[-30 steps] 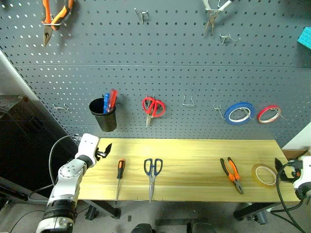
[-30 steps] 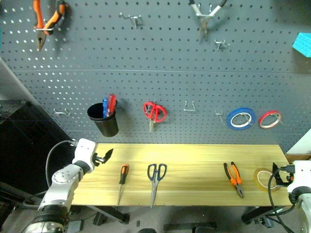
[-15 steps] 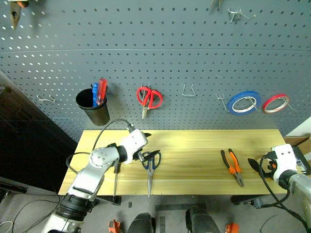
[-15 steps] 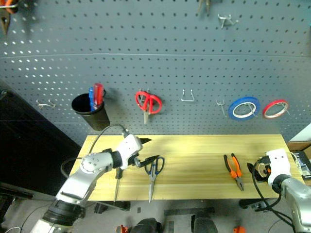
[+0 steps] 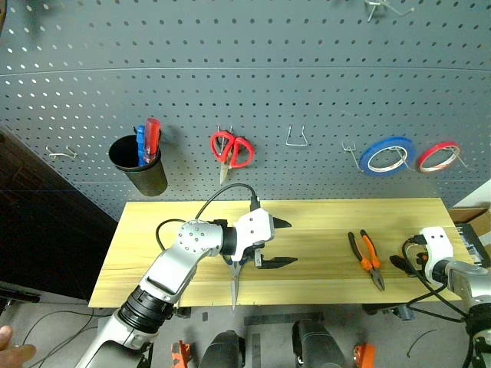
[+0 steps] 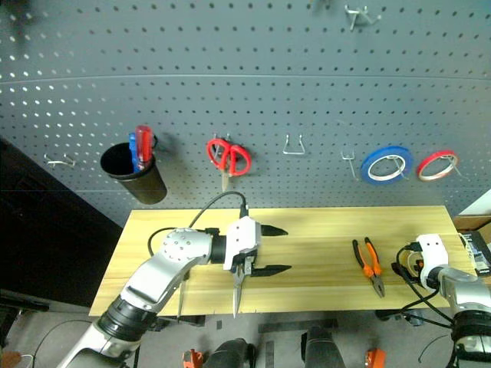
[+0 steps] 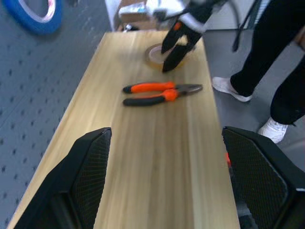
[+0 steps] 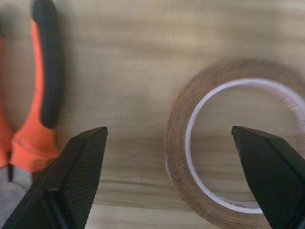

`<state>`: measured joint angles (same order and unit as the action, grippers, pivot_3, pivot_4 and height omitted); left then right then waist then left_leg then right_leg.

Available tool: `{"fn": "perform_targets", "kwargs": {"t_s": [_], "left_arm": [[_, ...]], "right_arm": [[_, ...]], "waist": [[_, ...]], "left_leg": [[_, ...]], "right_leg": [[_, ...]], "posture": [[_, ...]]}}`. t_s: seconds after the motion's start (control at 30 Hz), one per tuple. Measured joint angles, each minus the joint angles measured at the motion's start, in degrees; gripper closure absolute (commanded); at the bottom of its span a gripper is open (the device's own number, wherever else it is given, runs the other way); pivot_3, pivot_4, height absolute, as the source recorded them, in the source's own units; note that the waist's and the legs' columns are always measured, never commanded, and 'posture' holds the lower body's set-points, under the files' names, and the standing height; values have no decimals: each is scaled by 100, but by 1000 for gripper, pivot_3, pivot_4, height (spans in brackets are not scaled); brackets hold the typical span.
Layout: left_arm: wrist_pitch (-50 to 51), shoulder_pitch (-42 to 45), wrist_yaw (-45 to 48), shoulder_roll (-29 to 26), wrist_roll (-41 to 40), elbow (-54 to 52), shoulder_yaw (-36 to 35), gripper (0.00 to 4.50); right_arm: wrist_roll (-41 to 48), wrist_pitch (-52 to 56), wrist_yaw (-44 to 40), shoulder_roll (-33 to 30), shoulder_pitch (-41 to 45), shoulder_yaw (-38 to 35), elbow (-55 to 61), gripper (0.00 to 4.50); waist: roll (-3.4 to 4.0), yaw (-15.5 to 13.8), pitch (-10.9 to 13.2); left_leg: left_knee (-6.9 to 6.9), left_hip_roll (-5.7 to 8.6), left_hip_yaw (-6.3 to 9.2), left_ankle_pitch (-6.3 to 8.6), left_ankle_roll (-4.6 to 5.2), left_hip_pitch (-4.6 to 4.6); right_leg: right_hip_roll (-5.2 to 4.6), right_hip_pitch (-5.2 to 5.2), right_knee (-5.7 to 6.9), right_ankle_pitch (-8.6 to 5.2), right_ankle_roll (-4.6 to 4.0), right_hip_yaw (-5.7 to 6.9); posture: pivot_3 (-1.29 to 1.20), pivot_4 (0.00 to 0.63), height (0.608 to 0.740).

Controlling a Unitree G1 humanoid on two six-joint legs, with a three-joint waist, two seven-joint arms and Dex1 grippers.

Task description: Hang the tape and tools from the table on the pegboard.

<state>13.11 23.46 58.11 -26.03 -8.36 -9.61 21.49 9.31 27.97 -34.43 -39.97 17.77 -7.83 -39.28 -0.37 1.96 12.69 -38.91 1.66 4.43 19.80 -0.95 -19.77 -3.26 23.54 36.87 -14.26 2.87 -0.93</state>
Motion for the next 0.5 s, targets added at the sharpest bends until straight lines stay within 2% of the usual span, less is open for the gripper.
{"fn": "perform_targets", "kwargs": {"t_s": [0.03, 0.37, 0.5], "left_arm": [[-42, 6, 13, -1, 17, 0, 28, 551], [-310, 12, 140, 119, 83, -5, 189, 551], [-340, 12, 179, 120, 64, -5, 189, 551]], "right_arm": [[-44, -28, -54, 18, 77, 33, -159, 545], [-657, -646, -52, -53, 624, 487, -1065, 3982], [-920, -877, 101, -49, 652, 690, -1054, 4078]], "waist": [[0, -1, 3], [-24, -7, 5], [-41, -8, -6]], "left_leg": [[0, 0, 0, -1, -3, -1], [-7, 0, 2, -9, -17, 0], [-11, 1, 2, -10, -18, 0]], "right_leg": [[0, 1, 0, 0, 0, 0], [-2, -5, 1, 2, 2, 2], [-2, -5, 0, 3, 4, 1]], "posture": [[-39, 250, 740], [-36, 229, 740], [-44, 215, 740]]}}
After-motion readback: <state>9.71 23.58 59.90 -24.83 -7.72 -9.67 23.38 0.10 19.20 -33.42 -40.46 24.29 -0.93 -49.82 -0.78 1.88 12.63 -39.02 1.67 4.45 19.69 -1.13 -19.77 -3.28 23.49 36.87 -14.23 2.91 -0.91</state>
